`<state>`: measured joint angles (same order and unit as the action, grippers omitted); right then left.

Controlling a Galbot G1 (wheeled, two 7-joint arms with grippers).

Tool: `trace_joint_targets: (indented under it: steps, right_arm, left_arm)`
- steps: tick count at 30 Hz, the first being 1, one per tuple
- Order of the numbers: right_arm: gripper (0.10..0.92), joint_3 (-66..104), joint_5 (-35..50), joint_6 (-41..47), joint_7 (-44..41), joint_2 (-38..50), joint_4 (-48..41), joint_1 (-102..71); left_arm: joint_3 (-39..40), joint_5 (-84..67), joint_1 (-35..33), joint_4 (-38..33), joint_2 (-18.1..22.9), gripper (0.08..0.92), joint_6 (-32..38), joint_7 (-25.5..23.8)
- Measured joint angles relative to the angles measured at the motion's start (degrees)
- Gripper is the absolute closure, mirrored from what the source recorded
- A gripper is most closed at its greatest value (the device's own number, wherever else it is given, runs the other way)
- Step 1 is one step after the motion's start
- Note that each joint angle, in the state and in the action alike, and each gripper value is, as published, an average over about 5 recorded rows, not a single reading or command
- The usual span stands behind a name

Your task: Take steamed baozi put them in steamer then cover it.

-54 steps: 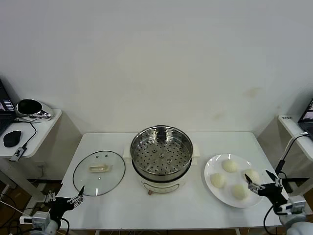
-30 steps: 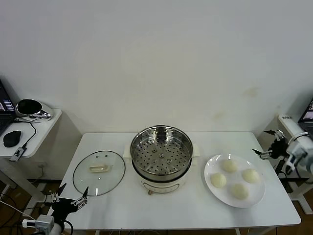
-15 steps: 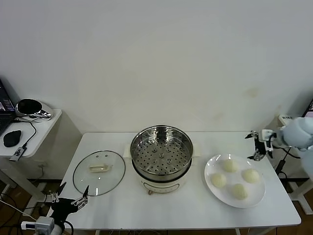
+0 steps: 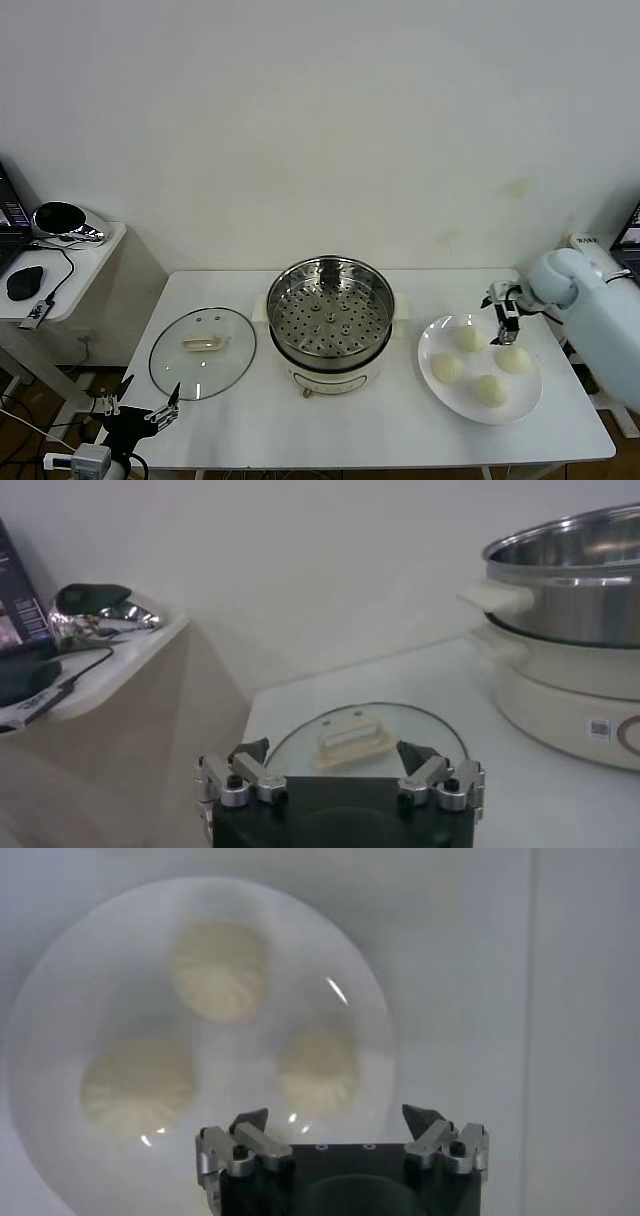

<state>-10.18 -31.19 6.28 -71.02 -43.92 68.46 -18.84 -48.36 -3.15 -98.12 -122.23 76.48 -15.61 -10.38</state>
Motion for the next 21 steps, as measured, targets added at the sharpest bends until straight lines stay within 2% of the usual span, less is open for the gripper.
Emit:
trace_joint_targets:
  steps: [21]
  right_arm:
    - [0.203, -0.2, -3.85, -2.21, 4.04, -5.55, -8.43, 0.51]
  left_arm:
    - [0.56, 0.67, -1.31, 0.81, 0.15, 0.177, 0.07, 0.29]
